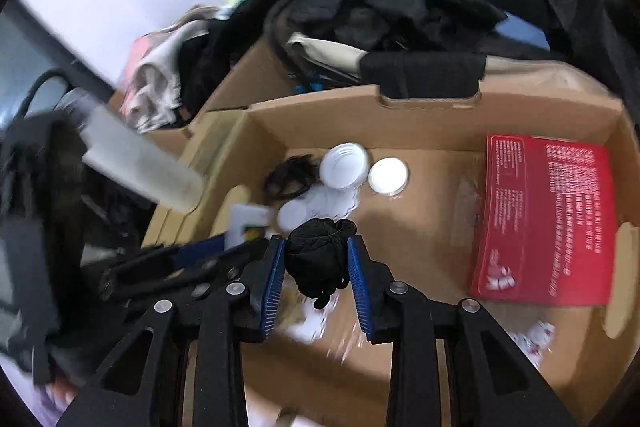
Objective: Organize objects
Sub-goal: 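Carry the tube and black item into the cardboard box and release both, then move both tools toward the pink-and-white card pouch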
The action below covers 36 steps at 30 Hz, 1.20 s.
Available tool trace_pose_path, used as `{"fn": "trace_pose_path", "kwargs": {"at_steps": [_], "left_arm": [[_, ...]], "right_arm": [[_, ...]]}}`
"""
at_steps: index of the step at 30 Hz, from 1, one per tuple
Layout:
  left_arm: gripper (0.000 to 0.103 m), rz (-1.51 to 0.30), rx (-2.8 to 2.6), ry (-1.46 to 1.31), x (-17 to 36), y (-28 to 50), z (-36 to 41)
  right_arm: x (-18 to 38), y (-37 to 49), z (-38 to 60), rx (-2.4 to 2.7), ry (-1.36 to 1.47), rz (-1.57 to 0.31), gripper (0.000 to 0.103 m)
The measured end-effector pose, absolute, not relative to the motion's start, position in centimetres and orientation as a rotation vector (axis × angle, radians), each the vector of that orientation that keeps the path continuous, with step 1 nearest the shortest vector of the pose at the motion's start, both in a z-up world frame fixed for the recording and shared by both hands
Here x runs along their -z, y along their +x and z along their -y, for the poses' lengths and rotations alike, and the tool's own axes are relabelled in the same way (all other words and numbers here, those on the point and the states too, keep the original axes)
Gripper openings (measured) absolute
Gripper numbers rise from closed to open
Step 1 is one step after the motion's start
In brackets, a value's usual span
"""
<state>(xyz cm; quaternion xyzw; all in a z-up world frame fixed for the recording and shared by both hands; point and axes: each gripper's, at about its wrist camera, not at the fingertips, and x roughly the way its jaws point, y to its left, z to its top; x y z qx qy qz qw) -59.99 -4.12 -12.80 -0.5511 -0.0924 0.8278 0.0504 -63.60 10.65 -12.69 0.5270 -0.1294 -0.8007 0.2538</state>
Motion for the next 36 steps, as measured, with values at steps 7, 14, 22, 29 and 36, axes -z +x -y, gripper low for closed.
{"fn": "trace_pose_path", "kwargs": {"at_steps": [7,14,22,29,36], "left_arm": [[0.027,0.086,-2.615,-1.61,10.5,-59.0,4.8],[0.064,0.1,-2.662,-1.518,4.2,-55.5,6.4],[0.087,0.018,-2.742,-1.451,-3.8,-48.1,6.8],[0.093,-0.012,-2.808,-1.36,-7.1,-39.5,5.9],[0.1,0.018,-2.905,-1.21,-3.8,-25.2,3.6]], "right_arm": [[14.1,-64.6,-10.1,2.15,1.497,0.386,0.059],[8.1,-61.8,-12.3,2.255,1.428,0.308,0.077],[-1.7,-54.8,-16.7,2.36,1.334,0.214,0.079],[-7.2,-46.3,-18.2,2.44,1.226,0.052,0.083],[-3.4,-31.5,-19.1,2.404,1.126,-0.12,0.083]]}}
